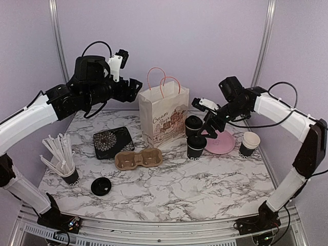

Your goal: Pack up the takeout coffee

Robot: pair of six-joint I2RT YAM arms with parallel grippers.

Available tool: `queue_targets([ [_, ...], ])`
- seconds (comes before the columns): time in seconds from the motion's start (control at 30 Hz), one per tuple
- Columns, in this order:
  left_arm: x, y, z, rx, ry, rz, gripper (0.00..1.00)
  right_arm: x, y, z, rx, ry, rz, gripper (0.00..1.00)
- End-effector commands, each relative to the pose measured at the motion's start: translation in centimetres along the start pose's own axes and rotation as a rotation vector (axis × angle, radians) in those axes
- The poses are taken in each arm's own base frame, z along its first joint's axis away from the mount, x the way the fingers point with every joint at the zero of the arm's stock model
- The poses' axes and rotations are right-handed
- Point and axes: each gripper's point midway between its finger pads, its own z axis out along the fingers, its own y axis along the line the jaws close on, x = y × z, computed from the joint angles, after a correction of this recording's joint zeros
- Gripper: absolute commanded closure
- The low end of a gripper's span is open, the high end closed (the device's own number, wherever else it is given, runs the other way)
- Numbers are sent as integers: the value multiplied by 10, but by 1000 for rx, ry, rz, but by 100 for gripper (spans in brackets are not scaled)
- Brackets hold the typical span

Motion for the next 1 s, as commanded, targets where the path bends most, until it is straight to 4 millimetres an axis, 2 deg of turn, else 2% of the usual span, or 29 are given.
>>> queue_targets([
  [0.0, 2, -4, 17, 61, 81, -30, 17, 4, 26, -12, -70, -118, -56, 1],
  [0.1, 2, 0, 40, 68, 103, -44, 23, 17, 47, -13, -120, -162, -79, 1],
  [0.23, 1, 7, 70, 85, 133, -87, 32, 22, 61, -17, -145, -221, -98, 1],
  [0.33, 1, 13, 89, 92, 146, -135, 36, 22, 63, -22, -130, -230, -110, 1],
  [0.5, 8, 23, 117, 74, 159, -146, 34, 12, 60, -34, -98, -256, -136, 2],
  [0.77, 26, 43, 173, 15, 168, -189, 35, 14, 71, -34, -152, -272, -130, 3],
  [0.97, 27, 60, 205, -12, 121, -265, 45, 19, 75, -37, -142, -282, -128, 3],
])
